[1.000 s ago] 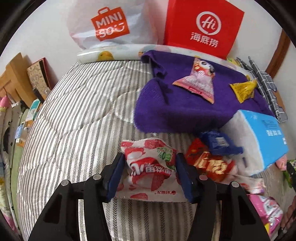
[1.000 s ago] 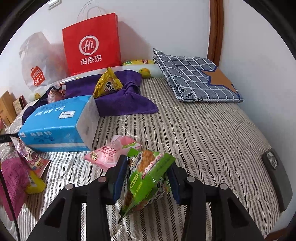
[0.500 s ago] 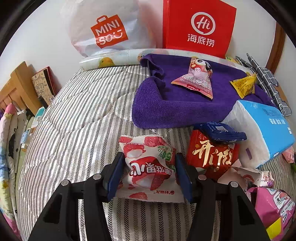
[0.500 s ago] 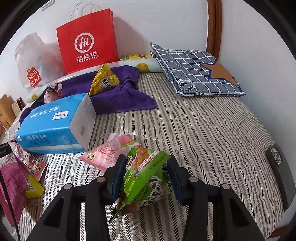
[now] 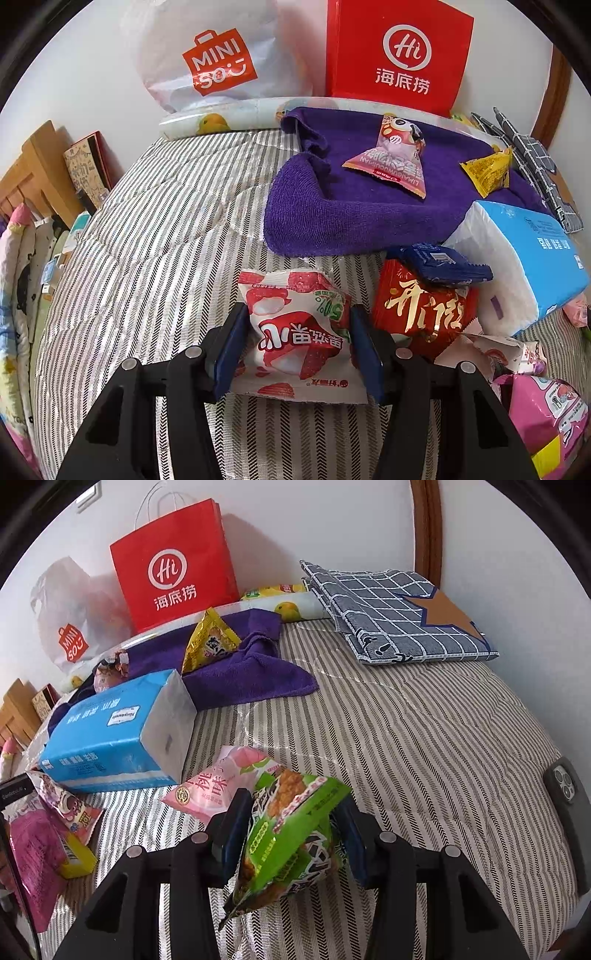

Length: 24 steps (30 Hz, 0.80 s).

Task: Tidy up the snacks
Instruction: 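Lift the strawberry bag with the left tool while the right tool holds the green bag, then carry the strawberry bag in the left tool and green bag in the right tool over the purple towel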

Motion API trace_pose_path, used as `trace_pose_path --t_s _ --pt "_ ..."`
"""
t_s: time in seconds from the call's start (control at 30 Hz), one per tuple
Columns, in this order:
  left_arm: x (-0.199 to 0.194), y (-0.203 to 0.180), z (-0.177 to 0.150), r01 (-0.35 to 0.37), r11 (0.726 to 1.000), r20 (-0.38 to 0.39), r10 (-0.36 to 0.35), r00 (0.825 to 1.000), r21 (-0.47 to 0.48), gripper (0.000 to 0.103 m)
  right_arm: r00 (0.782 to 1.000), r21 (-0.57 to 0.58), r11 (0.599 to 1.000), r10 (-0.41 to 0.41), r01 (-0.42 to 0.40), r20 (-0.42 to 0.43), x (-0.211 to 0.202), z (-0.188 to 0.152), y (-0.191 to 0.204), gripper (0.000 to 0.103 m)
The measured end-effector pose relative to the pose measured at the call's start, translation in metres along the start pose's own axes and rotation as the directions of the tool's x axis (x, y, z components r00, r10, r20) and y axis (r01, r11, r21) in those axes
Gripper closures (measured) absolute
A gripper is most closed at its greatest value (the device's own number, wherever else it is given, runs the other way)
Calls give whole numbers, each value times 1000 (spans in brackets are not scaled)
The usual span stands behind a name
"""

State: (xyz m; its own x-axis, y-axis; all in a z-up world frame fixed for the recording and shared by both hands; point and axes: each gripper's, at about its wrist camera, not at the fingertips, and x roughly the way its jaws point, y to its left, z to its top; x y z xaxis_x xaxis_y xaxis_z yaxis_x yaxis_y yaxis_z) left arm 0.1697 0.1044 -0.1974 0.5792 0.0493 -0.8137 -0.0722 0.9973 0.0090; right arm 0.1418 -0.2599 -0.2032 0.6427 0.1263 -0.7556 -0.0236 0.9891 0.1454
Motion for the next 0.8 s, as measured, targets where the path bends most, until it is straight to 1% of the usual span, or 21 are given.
trace_pose_path --t_s 0.1,0.27,0.4,0.43,0.57,0.63,0.73,0.8 --pt "0 0 0 -3 1000 1 3 1000 -1 48 1000 -1 1000 -12 12 9 -1 -1 1 59" --pt "-2 1 -1 -7 1000 4 7 1000 -6 50 998 -4 1000 -29 29 53 -15 -7 3 63" --pt "-9 2 -9 -15 1000 -2 15 1000 -11 51 999 0 1000 -16 16 49 -29 -14 3 66" --pt "-12 2 -11 -10 1000 -6 10 1000 -17 51 999 9 1000 -12 12 53 -34 -15 2 68" --pt "-23 4 -16 35 999 -19 -36 999 -39 51 997 45 999 25 -28 76 -54 -16 -2 68" --pt "-30 5 -18 60 997 -20 -61 998 -55 51 996 42 999 19 -23 88 -58 -16 -1 68" --pt "-41 4 -18 92 993 -13 -93 996 -68 51 997 45 999 27 -30 73 -57 -17 1 69" --pt "-48 2 -18 102 993 -6 -102 995 -63 51 997 66 996 48 -52 67 -58 -17 0 69"
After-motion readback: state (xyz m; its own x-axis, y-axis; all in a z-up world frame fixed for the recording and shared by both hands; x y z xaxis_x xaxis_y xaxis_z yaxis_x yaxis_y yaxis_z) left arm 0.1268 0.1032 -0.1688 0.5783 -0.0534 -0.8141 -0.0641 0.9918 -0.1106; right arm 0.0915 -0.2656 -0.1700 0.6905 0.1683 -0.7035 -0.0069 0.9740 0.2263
